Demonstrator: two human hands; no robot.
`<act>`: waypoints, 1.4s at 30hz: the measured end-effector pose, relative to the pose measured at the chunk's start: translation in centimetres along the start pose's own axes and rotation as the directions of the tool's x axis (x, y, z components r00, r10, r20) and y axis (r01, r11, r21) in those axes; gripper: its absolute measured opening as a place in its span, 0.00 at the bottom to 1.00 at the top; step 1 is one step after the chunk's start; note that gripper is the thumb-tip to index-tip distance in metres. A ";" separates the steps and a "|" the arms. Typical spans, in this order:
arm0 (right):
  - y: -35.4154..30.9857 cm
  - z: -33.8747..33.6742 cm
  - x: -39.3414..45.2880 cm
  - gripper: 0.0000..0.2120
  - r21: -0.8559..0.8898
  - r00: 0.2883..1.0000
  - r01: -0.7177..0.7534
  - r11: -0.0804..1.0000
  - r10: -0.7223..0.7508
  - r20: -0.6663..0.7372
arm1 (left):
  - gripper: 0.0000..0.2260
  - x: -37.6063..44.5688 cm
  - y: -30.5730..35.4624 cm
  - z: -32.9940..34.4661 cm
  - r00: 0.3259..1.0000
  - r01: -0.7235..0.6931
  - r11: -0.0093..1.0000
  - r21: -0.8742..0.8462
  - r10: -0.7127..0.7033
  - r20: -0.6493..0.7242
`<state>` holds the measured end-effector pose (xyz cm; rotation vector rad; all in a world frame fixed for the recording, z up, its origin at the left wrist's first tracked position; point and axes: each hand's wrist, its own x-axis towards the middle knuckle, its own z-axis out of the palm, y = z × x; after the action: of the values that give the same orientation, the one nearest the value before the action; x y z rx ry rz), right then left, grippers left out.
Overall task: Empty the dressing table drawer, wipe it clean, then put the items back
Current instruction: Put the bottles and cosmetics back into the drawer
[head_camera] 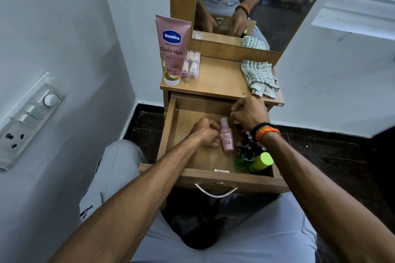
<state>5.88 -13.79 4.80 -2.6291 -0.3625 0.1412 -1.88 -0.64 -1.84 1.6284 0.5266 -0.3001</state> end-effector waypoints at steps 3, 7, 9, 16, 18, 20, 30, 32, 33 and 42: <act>0.9 -1.7 -1.0 0.05 0.145 0.999 -0.013 0.989 0.019 -0.045 | 0.12 0.1 0.3 0.8 0.997 -0.020 0.996 0.090 0.027 -0.073; 1.9 -3.3 -1.8 0.03 0.204 0.994 0.034 0.978 -0.012 -0.108 | 0.16 1.2 0.5 1.8 0.981 -0.003 0.960 0.278 0.057 -0.185; 2.2 -3.6 -2.0 0.02 0.203 0.991 0.043 0.978 -0.016 -0.131 | 0.16 1.5 0.6 2.1 0.977 0.003 0.948 0.317 0.065 -0.202; 2.8 -3.9 -2.2 0.01 0.207 0.990 0.056 0.977 -0.028 -0.138 | 0.12 2.7 1.1 2.6 0.957 0.006 0.943 0.334 0.091 -0.275; 2.8 -3.8 -2.2 0.02 0.202 0.991 0.055 0.978 -0.029 -0.129 | 0.10 2.8 1.3 2.7 0.955 0.006 0.948 0.317 0.089 -0.282; 2.8 -3.7 -2.2 0.02 0.215 0.993 0.052 0.975 -0.027 -0.118 | 0.10 3.0 1.4 2.9 0.954 0.005 0.951 0.309 0.088 -0.287; 0.9 -2.7 -1.9 0.02 0.275 0.989 0.097 0.956 -0.063 -0.130 | 0.10 0.6 1.0 0.3 0.945 -0.125 0.980 0.158 0.166 -0.282; -0.9 -2.4 -1.7 0.01 0.301 0.984 0.148 0.942 -0.110 -0.139 | 0.06 -0.9 1.2 -0.9 0.938 -0.164 0.986 0.033 0.167 -0.303; -1.9 -2.2 -1.6 0.01 0.320 0.980 0.176 0.931 -0.136 -0.144 | 0.04 -1.8 1.4 -1.4 0.929 -0.186 0.982 -0.022 0.168 -0.329; -10.8 0.2 0.7 0.08 0.494 0.963 0.267 0.828 -0.242 -0.115 | 0.02 -6.3 7.0 -9.1 0.543 -0.449 0.894 -0.006 0.267 -0.796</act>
<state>4.06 -4.34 9.67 -2.0370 -0.5710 0.0709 -4.75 6.91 8.46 1.5531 0.8177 0.8252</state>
